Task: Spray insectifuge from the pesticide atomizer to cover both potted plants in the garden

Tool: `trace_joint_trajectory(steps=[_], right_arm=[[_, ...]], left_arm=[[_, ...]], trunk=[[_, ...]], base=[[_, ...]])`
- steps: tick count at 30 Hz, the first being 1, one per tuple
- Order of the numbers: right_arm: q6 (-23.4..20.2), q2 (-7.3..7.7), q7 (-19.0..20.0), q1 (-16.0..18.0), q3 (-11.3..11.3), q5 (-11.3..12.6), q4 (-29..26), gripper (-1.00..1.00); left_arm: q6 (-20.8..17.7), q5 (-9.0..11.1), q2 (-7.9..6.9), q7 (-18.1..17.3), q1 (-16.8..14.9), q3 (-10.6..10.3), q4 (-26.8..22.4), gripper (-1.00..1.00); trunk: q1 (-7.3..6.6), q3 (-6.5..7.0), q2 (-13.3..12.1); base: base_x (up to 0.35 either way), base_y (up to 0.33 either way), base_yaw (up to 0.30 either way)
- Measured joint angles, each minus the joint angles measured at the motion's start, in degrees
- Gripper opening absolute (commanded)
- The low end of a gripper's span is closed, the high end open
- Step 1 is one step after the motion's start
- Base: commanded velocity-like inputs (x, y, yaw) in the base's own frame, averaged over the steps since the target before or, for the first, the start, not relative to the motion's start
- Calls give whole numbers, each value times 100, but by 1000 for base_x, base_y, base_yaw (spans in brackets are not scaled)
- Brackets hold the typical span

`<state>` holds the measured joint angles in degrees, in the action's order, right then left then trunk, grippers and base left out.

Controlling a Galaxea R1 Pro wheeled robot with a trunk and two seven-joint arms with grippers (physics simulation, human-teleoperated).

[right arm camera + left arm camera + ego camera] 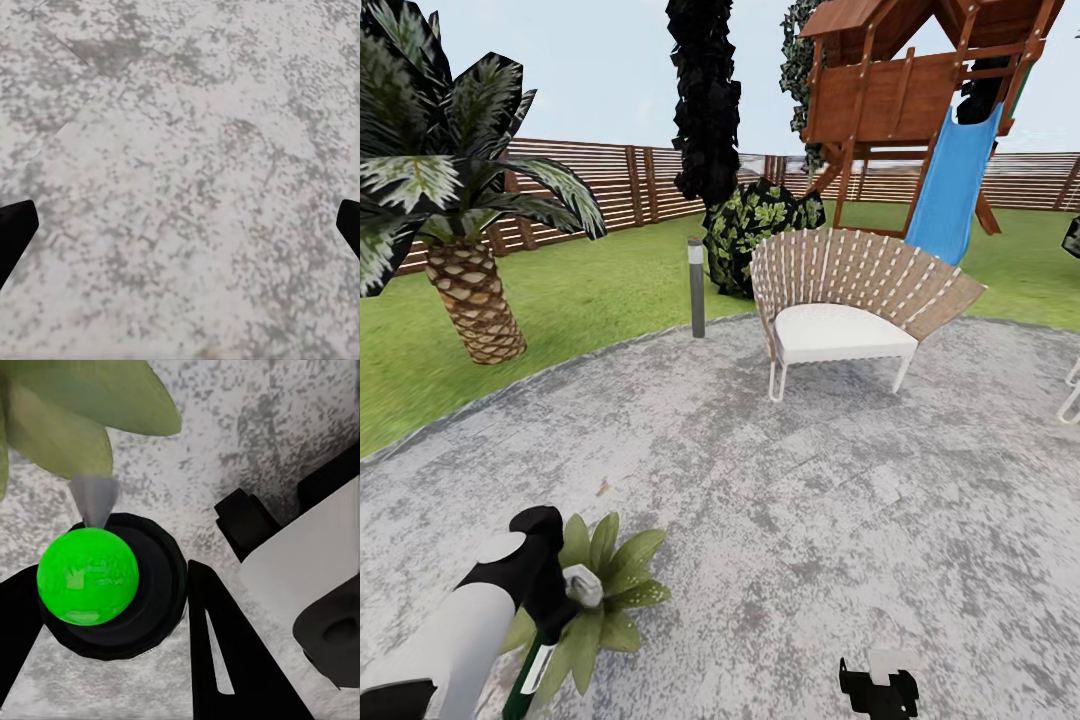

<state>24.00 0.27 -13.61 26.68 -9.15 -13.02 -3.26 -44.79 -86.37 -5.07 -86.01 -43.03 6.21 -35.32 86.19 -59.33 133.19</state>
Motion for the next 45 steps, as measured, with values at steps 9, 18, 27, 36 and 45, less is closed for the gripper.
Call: trace_joint_trajectory(steps=[9,18,27,36,45], right_arm=[[0,14,9,0,0,-8,2,100],[0,18,10,0,0,-9,2,100],[0,24,10,0,-1,-8,2,100],[0,44,9,0,-2,0,-6,100],[0,44,0,0,-8,0,-7,100]], left_arm=[[-6,322,18,-14,-147,-9,-16,-100],[-5,318,24,63,-91,3,8,-100],[-5,314,46,42,-83,-18,47,-100],[-5,316,27,50,-81,-19,38,-100],[-5,322,53,50,-3,-22,72,-100]], trunk=[[0,0,0],[1,0,0],[0,0,0],[3,0,0],[0,0,0]], base=[[0,0,0],[-30,25,0],[-83,197,0],[-83,15,0],[-19,80,0]])
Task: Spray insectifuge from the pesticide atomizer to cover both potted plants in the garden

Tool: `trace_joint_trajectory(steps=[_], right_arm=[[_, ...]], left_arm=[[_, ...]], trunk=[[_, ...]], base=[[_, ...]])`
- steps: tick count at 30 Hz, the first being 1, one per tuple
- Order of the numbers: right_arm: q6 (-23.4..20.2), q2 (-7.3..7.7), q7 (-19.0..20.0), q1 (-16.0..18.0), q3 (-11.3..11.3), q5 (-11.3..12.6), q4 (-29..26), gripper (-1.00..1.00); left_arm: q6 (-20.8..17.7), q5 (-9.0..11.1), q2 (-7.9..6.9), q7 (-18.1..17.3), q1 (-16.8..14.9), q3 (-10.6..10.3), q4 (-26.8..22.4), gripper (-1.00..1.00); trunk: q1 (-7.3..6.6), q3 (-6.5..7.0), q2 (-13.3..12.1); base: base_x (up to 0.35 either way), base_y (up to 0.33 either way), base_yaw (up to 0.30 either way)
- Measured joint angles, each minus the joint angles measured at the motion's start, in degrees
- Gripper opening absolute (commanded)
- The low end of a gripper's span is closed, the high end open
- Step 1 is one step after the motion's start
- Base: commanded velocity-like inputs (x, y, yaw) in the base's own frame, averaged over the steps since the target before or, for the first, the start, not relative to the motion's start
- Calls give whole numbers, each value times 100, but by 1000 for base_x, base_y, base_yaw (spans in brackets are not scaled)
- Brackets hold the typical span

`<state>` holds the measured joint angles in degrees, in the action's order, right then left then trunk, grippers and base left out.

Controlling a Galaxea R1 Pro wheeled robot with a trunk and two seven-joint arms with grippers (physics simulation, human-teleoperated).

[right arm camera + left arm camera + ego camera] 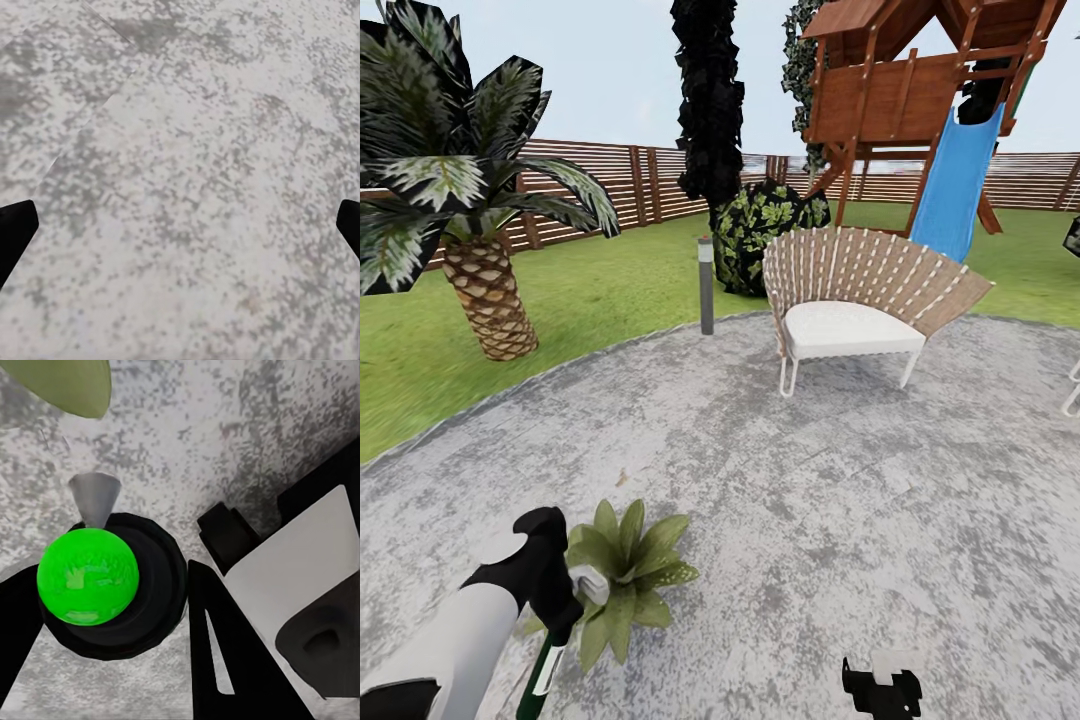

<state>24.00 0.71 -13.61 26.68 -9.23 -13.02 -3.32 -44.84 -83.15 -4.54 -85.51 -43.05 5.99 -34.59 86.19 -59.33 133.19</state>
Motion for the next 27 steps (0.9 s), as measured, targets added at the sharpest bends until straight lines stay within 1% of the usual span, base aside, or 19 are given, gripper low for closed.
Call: trace_joint_trajectory(steps=[4,6,9,11,13,14,16,18,22,23,24,25,26,27], right_arm=[[0,0,0,0,4,0,0,100],[1,0,-1,0,5,0,0,100],[2,0,-3,0,8,0,0,100],[1,0,-2,0,8,0,0,100],[1,0,-2,0,8,0,0,100],[1,0,-2,1,8,0,1,100],[1,0,-3,1,9,0,2,100],[5,-4,-3,1,9,0,1,100],[7,-1,7,0,8,-6,4,100],[4,0,8,0,8,-7,4,100],[2,0,8,0,8,-13,7,100],[1,0,9,0,8,-15,8,100],[0,1,9,0,8,-17,8,100],[0,0,9,0,8,-17,8,100]], left_arm=[[0,13,-7,7,52,1,137,-100],[0,15,-2,53,68,8,133,-100],[1,20,0,401,72,19,132,-100],[0,35,7,488,72,28,135,-100],[0,169,10,508,72,26,135,-100],[-1,297,9,517,73,24,134,-100],[0,441,8,577,74,23,134,-100],[0,477,8,650,73,26,146,-100],[-1,486,18,691,75,34,165,-100],[-1,488,29,735,78,28,186,-100],[-3,509,35,866,81,24,218,-100],[-6,579,28,986,85,26,288,-100],[-12,792,20,1219,89,42,463,-100],[-14,936,26,1418,87,59,539,-100]], trunk=[[0,0,0],[0,0,0],[1,0,0],[2,0,0],[3,0,0],[2,0,0],[1,0,0],[0,0,0],[0,0,0],[0,0,0],[0,0,0],[0,0,0],[0,0,0],[0,0,0]], base=[[0,-2,0],[-26,-166,0],[-126,-235,0],[-238,-205,0],[-243,-204,73],[-140,-234,198],[-40,-265,253],[-11,-226,159],[-2,-38,23],[0,-3,2],[0,-2,1],[0,0,0],[0,0,0],[0,0,0]])
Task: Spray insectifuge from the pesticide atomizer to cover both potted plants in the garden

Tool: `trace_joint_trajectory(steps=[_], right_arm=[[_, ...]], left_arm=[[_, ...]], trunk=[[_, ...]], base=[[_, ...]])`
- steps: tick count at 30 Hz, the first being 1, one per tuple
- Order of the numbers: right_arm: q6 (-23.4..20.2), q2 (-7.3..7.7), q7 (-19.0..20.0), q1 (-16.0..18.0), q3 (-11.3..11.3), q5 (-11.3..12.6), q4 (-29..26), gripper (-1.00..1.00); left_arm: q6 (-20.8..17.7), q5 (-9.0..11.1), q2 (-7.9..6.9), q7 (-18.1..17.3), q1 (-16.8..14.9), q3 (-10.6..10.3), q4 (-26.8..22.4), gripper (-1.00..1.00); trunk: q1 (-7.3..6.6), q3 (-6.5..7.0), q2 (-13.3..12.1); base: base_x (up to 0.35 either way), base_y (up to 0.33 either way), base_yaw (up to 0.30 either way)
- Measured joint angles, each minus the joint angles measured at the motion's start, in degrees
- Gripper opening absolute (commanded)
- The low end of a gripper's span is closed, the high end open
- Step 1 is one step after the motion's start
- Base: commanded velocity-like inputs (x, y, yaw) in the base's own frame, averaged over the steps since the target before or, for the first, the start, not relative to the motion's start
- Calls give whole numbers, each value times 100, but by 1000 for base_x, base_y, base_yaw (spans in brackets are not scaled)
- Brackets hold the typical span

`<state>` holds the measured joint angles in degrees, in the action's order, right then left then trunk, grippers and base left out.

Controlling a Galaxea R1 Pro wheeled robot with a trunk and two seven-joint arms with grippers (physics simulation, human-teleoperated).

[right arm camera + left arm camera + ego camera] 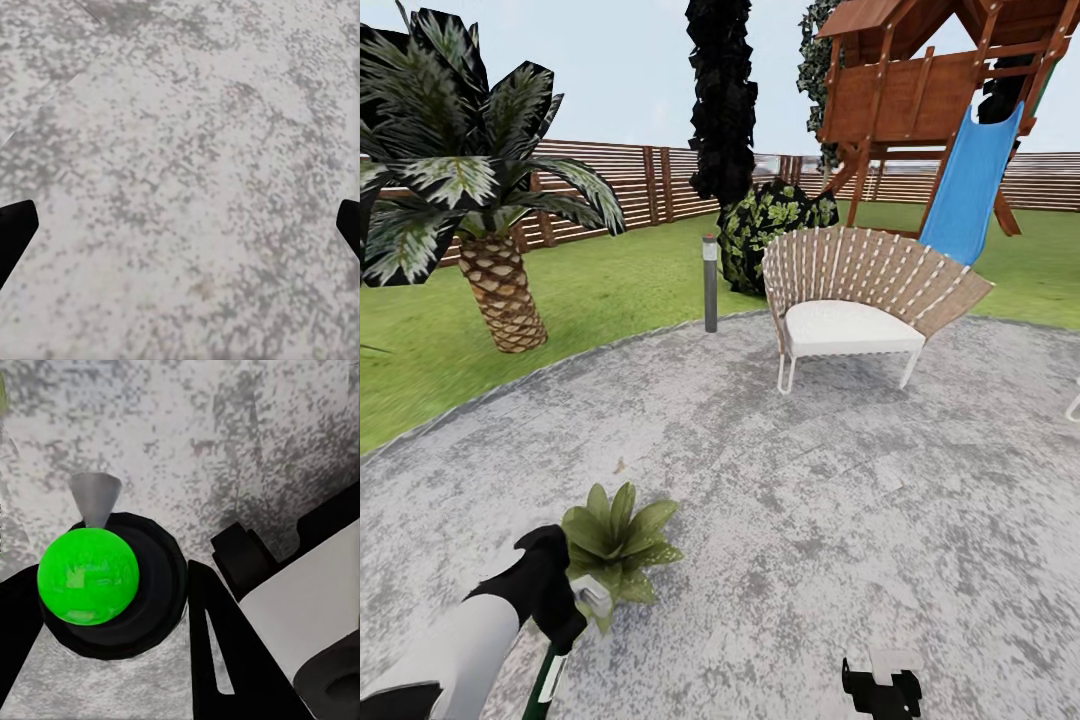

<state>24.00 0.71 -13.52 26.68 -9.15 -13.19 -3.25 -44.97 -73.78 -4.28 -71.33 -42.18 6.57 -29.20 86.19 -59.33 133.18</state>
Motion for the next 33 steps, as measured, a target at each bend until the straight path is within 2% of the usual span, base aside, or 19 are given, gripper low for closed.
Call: trace_joint_trajectory(steps=[3,4,6,8,11,13,15,18,22,26,28,31,33], right_arm=[[0,1,0,0,0,0,-2,100],[0,1,0,0,-1,2,-1,100],[0,0,0,0,0,4,-1,100],[0,1,0,0,0,3,-5,100],[0,1,0,0,0,5,-1,100],[0,1,-3,0,0,7,-3,100],[0,0,-4,0,0,5,-3,100],[0,0,-6,0,0,4,-2,100],[0,0,-5,0,0,8,-3,100],[0,0,-6,0,0,6,0,100],[0,0,-7,0,0,7,0,100],[0,0,-8,0,0,5,1,100],[0,0,-8,0,0,6,1,100]], left_arm=[[-12,329,75,566,-3,42,67,-100],[-29,474,203,726,-5,52,71,-100],[-20,504,354,810,-6,50,40,-100],[-13,502,399,832,-7,52,37,-100],[-6,494,311,840,1,33,72,-100],[6,488,86,841,54,21,95,-100],[3,517,-19,839,152,18,185,-100],[11,524,1,844,195,19,331,-100],[-12,589,136,831,143,28,220,-100],[-11,607,166,796,115,28,92,-100],[-7,603,127,805,126,36,90,-100],[18,602,-55,828,195,21,137,-100],[32,612,-78,839,211,11,165,-100]], trunk=[[0,0,0],[0,0,0],[0,0,0],[0,0,0],[0,0,0],[0,0,0],[0,0,0],[0,0,0],[0,0,0],[0,0,0],[0,0,0],[0,0,0],[0,0,0]], base=[[0,0,0],[0,0,0],[0,0,0],[0,0,0],[0,0,0],[0,0,0],[0,0,0],[0,0,0],[0,0,0],[0,0,0],[0,0,0],[0,0,0],[0,0,0]])
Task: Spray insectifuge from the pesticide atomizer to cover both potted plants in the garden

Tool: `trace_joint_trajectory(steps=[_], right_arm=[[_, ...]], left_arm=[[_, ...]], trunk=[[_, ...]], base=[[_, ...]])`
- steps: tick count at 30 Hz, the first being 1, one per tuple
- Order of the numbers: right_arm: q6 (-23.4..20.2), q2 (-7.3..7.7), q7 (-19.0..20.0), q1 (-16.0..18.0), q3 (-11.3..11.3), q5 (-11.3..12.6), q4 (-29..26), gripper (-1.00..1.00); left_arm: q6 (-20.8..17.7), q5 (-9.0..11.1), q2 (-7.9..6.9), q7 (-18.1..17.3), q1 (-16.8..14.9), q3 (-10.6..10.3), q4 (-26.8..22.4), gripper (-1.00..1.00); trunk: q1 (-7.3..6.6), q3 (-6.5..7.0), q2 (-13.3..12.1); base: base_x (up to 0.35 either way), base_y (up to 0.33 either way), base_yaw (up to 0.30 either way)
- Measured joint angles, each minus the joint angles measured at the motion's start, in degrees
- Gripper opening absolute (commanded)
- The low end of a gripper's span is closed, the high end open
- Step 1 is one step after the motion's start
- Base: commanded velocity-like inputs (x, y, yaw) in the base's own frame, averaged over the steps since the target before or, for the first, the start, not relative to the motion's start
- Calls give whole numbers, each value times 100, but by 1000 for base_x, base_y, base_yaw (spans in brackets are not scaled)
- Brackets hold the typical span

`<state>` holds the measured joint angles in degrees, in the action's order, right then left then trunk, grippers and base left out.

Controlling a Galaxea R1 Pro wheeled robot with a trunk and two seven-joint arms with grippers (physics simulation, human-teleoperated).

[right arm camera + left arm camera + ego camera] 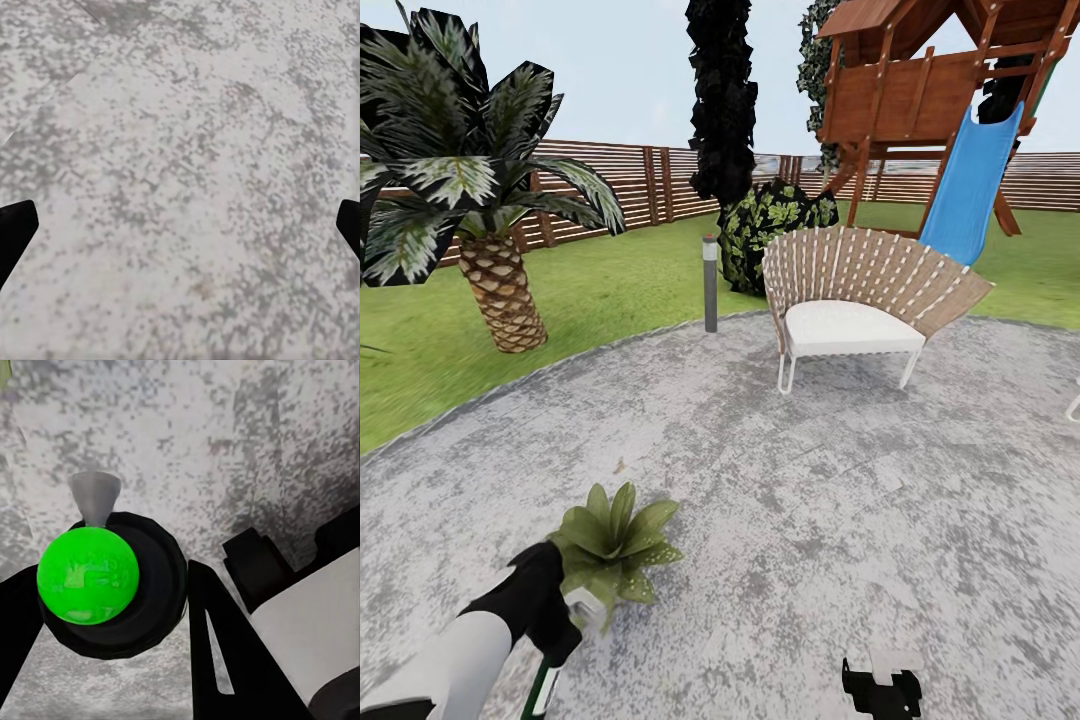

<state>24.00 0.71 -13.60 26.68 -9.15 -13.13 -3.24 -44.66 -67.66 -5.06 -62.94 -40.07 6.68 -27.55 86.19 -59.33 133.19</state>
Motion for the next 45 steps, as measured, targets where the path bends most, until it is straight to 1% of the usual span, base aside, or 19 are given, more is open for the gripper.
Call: trace_joint_trajectory(steps=[4,7,11,16,21,23,26,30,34,37,40,45], right_arm=[[0,0,2,0,0,0,-1,100],[0,0,0,0,0,0,-1,100],[0,0,-1,0,0,0,-1,100],[0,0,0,0,0,2,0,100],[0,0,-1,0,0,-1,0,100],[0,0,2,0,0,-3,0,100],[0,0,1,0,0,-1,0,100],[0,0,-1,0,0,-2,0,100],[-2,0,5,-1,-1,-1,-1,100],[0,0,1,0,-1,1,0,100],[0,0,3,0,0,-1,-1,100],[0,0,3,0,0,-1,-1,100]], left_arm=[[8,9,58,8,72,4,3,-100],[-5,10,84,3,74,18,-69,-100],[-10,3,189,0,64,7,-100,-100],[2,-2,230,3,71,10,-66,-100],[23,-8,127,8,114,7,2,-100],[27,-7,91,8,271,7,1,-100],[32,-3,80,15,400,10,-29,-100],[20,0,93,17,403,21,-97,-100],[11,-7,150,10,371,27,-474,-100],[11,-5,156,10,375,48,-532,-100],[18,-7,132,11,381,32,-520,-100],[21,-10,13,11,414,20,-465,-100]], trunk=[[0,0,0],[-2,0,0],[-3,0,0],[0,0,0],[0,0,0],[0,0,0],[0,0,0],[0,0,0],[0,0,0],[0,0,0],[0,0,0],[0,0,0]], base=[[9,0,0],[210,0,0],[285,0,0],[43,0,0],[1,0,0],[0,0,0],[0,0,0],[0,39,0],[0,259,0],[0,59,0],[0,10,0],[0,0,0]])
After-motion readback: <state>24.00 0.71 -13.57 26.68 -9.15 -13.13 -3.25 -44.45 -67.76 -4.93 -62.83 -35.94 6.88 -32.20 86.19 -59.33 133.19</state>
